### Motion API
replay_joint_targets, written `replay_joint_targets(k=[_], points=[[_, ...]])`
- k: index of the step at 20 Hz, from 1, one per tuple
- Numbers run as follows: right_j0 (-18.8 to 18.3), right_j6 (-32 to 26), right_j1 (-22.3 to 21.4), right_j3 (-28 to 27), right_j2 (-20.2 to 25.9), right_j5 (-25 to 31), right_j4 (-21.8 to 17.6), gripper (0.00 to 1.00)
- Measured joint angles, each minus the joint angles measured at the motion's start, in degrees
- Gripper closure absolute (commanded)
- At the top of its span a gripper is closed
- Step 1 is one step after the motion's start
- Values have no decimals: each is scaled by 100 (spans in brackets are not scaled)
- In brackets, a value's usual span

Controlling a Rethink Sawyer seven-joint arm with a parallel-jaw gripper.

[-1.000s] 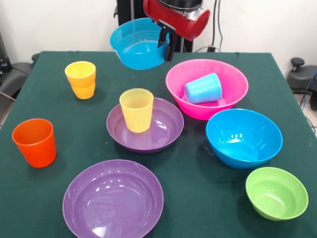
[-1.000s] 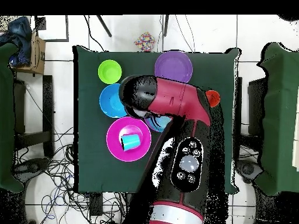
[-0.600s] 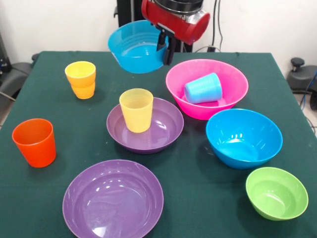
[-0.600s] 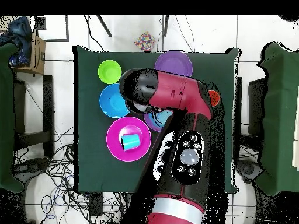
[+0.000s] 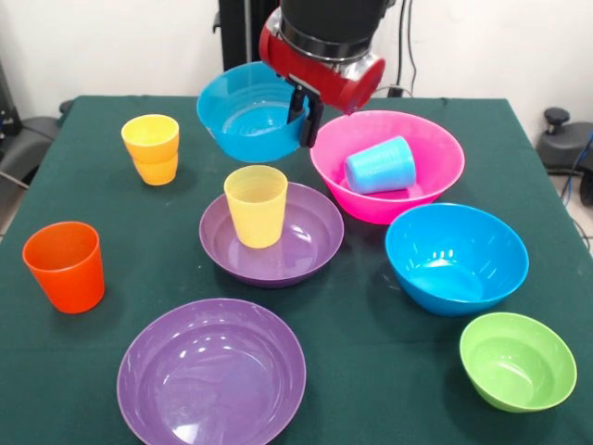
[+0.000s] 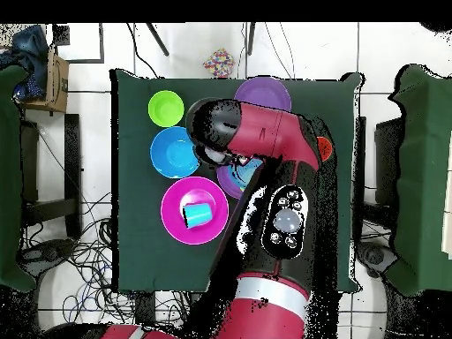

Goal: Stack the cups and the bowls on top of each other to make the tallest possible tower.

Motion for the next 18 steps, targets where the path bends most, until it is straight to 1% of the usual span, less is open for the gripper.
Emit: replay_joint_targets(k=[10, 18], points=[[-80, 0, 238, -83, 2, 0, 1, 100], [-104, 0, 444, -264, 2, 101, 1, 100]])
